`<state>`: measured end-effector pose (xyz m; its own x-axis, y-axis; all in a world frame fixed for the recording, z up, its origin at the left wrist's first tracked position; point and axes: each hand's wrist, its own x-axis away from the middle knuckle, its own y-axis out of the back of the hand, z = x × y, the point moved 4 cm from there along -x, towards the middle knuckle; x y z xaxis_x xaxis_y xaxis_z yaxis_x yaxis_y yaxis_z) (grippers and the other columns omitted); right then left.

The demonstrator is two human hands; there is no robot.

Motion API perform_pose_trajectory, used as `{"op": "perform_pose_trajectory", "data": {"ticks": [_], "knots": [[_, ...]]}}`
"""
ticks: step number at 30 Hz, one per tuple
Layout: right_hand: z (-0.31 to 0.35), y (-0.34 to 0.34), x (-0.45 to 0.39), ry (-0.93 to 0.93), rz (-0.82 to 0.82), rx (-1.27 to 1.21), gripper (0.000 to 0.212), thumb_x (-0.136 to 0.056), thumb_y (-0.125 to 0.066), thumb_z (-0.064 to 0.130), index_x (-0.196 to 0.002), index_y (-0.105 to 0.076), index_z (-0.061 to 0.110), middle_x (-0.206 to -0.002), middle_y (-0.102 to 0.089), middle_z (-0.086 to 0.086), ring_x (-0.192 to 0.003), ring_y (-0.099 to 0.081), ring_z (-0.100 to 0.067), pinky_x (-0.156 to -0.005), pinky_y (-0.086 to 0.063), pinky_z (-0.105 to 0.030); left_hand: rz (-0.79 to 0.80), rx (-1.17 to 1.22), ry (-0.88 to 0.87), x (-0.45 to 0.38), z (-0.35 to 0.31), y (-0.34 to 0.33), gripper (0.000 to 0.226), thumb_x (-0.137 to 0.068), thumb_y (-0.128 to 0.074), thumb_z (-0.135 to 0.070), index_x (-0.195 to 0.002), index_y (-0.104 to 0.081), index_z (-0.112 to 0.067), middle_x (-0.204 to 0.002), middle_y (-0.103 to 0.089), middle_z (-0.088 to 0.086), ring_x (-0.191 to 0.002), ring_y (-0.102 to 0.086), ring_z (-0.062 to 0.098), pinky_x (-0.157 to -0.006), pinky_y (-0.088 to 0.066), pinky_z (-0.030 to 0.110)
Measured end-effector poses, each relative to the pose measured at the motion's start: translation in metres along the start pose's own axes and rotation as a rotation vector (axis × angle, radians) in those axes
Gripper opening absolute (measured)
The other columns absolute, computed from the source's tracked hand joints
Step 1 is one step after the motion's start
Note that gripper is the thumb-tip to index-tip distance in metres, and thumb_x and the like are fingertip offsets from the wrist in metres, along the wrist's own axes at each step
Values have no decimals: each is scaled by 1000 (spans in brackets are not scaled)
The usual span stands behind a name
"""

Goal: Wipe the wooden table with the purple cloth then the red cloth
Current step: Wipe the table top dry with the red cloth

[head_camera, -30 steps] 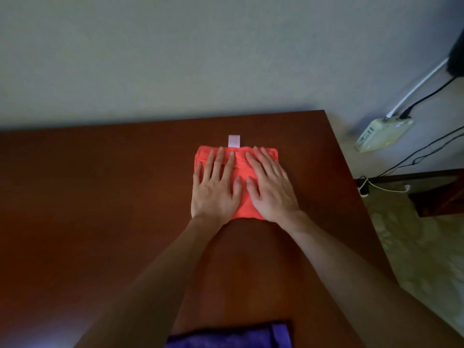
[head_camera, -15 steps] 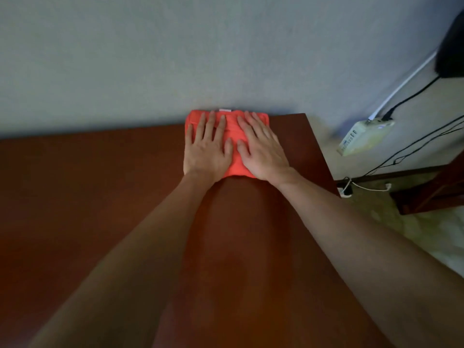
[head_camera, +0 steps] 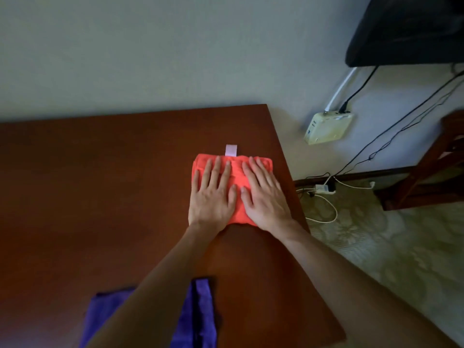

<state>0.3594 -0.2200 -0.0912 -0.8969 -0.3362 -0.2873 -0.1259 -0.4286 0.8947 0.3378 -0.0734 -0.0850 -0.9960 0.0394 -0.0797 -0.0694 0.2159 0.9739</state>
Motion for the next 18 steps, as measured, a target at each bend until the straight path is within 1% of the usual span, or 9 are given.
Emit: {"op": "perform_pose_trajectory", "data": {"ticks": [4,6,9,13,15,18], "knots": [[-3,17,59,21,12,-1,60,-104,-41,33,-158,-36,9,-167,-30,-10,-158,-22,-22,-125,-26,-49,-32,21,9,55,-32,-3,64,-104,-18,-46,-161,-23,-18,-170,-15,4,-158,-7,21,-126,-11,51],[-5,23,80,37,17,-2,59,-104,-42,32,-159,-34,8,-168,-28,-10,-158,-19,-22,-125,-26,-49,-35,23,15,77,-44,-3,63,-105,-18,-46,-161,-22,-18,-170,-14,3,-158,-5,19,-126,-13,51],[-6,28,96,54,30,-7,60,-105,-42,32,-160,-32,9,-169,-25,-8,-159,-17,-21,-125,-26,-48,-18,24,30,93,-53,-5,62,-106,-18,-48,-162,-18,-20,-170,-10,1,-158,0,17,-127,-11,50],[-9,31,88,39,12,-37,62,-103,-46,34,-159,-34,13,-169,-26,-6,-159,-15,-18,-127,-24,-44,4,17,63,85,-52,-5,63,-105,-18,-51,-162,-18,-24,-171,-8,-2,-158,1,15,-126,-12,48],[-15,30,76,49,6,-35,63,-102,-47,36,-159,-34,14,-169,-27,-5,-159,-15,-17,-128,-22,-41,7,31,67,73,-51,-5,64,-105,-18,-52,-162,-16,-25,-171,-6,-3,-158,3,14,-127,-9,47],[-33,24,39,76,8,-34,62,-102,-45,38,-159,-36,15,-169,-28,-5,-158,-18,-18,-127,-24,-43,-5,56,77,35,-50,-7,64,-104,-20,-52,-162,-15,-26,-171,-7,-3,-158,3,14,-127,-7,45]]}}
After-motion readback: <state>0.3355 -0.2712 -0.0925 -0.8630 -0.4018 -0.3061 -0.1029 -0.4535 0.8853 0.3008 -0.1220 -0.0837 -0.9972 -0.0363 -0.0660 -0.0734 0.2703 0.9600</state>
